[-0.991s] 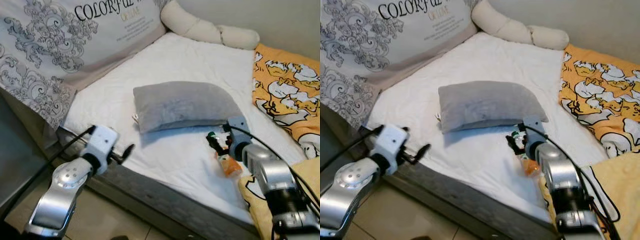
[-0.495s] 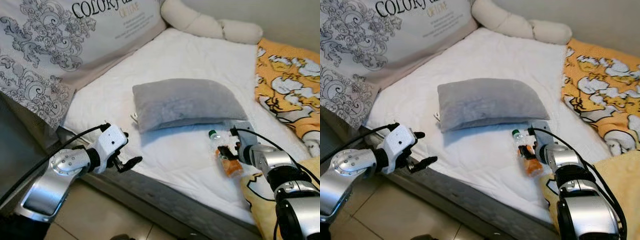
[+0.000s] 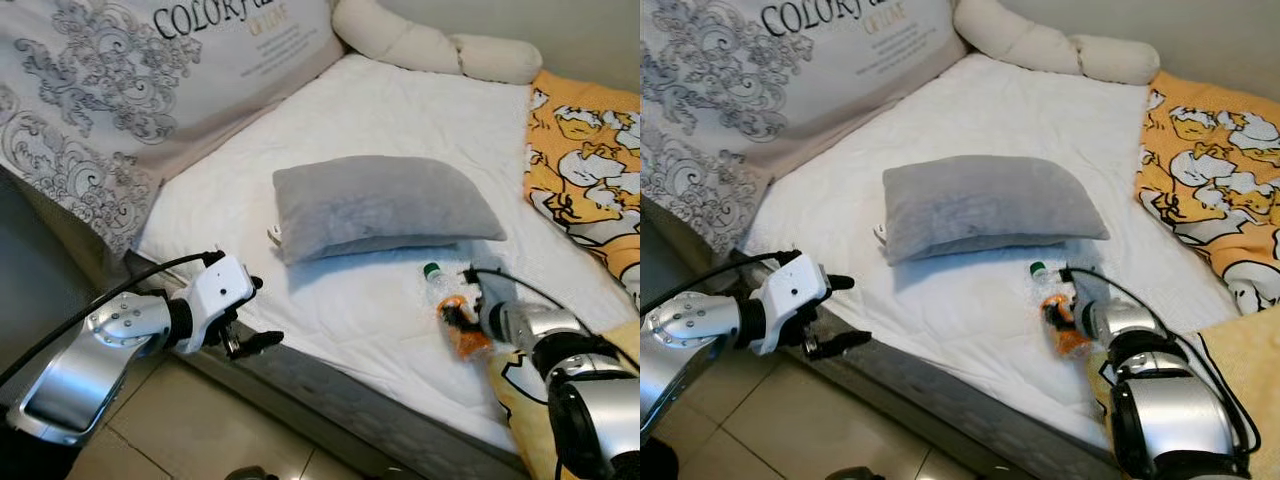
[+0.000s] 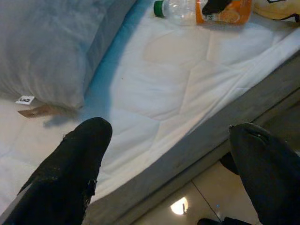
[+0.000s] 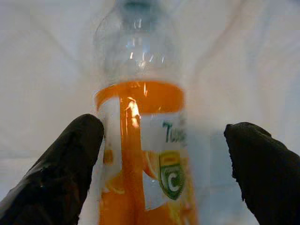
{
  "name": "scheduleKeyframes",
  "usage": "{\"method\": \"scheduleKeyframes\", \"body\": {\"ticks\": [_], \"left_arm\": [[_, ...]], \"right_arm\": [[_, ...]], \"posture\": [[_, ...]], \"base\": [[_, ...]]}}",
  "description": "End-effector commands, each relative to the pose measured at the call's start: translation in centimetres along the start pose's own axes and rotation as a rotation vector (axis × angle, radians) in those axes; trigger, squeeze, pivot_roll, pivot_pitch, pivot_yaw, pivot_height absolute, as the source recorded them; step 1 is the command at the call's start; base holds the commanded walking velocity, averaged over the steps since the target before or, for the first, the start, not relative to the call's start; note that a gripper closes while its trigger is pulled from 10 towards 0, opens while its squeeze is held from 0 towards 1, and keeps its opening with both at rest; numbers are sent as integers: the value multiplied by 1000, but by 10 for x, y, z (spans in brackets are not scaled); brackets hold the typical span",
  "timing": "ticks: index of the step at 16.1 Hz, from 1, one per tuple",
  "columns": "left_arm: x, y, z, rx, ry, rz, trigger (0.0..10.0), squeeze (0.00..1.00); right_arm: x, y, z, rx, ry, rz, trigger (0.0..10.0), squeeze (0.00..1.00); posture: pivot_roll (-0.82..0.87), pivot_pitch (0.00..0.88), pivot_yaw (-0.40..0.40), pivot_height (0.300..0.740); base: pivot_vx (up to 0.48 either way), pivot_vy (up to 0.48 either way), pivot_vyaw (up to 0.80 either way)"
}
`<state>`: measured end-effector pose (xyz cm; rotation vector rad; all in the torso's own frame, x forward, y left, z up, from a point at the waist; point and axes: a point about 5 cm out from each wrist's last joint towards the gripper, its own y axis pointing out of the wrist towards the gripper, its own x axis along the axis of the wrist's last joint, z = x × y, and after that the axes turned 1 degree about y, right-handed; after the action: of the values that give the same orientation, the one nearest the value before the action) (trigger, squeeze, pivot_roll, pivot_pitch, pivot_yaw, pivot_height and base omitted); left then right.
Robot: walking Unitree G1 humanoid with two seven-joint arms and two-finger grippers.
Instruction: Clean up the room
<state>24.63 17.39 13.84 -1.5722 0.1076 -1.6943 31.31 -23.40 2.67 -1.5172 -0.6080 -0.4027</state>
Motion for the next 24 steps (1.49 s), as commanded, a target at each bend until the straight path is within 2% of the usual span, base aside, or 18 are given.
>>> {"method": "scheduleKeyframes", "body": {"ticks": [1, 2, 3, 4, 5, 6, 7, 8, 14, 17, 20, 21, 22, 23, 24], "left_arm": [[1, -1, -3, -20, 1, 0, 10000, 0], [2, 0, -5, -35, -5, 2, 10000, 0], [2, 1, -7, -48, -9, 4, 10000, 0], [2, 1, -8, -50, -9, 6, 10000, 0], [1, 1, -9, -51, -10, 10, 10000, 0], [1, 1, -9, -50, -12, 11, 10000, 0], [1, 0, -9, -47, -14, 13, 10000, 0], [1, 0, -8, -44, -17, 14, 10000, 0], [0, 0, -11, -69, -37, 12, 10000, 0], [-5, 2, -15, -25, -100, -10, 10000, 0], [-8, 2, -22, 9, -163, -39, 10000, 0], [-8, 1, -26, 64, -233, -85, 10000, 0], [-8, -1, -27, 96, -266, -108, 10000, 0], [-8, -1, -27, 112, -279, -117, 10000, 0], [-6, -4, -26, 171, -311, -146, 10000, 0]], "right_arm": [[-4, 1, 0, 4, -6, 16, 10000, 0], [-11, 2, 3, 11, -2, 49, 9843, 0], [-19, 3, 3, 1, 16, 75, 8588, 0], [-21, 4, 4, -3, 23, 79, 8353, 0], [-24, 4, 4, -8, 35, 85, 6039, 0], [-25, 4, 4, -7, 36, 88, 4667, 0], [-25, 5, 4, -5, 37, 89, 1765, 0], [-25, 5, 4, -4, 45, 88, 0, 0], [-21, 5, 5, -4, 90, 58, 0, 0], [-17, 2, -3, 10, 246, -21, 0, 0], [-22, 0, -10, 46, 294, -58, 0, 0], [-21, -12, -32, 31, 444, -138, 0, 0], [-21, -21, -41, 15, 472, -181, 0, 0], [-20, -26, -44, 1, 485, -209, 0, 0], [-14, -40, -54, -105, 531, -325, 0, 0]], "posture": [[62, 0, 0, 740], [64, 0, -4, 740], [65, 0, -5, 740], [67, 0, -10, 740], [69, 0, -11, 740], [69, 0, -11, 740], [70, 0, -14, 740], [70, 0, -13, 740], [58, 0, -13, 740], [38, 0, -16, 740], [12, 0, -12, 740], [-7, 0, -14, 740], [-15, 0, -13, 740], [-18, 0, -11, 740], [-35, 0, 0, 740]], "base": [[0, 0, 0], [0, 0, 0], [0, 0, 0], [0, 0, 0], [0, 0, 0], [0, 0, 0], [0, 0, 0], [0, 0, 0], [0, 0, 0], [0, 0, 0], [0, 0, 0], [0, 0, 0], [0, 0, 0], [0, 0, 0], [0, 0, 0]]}}
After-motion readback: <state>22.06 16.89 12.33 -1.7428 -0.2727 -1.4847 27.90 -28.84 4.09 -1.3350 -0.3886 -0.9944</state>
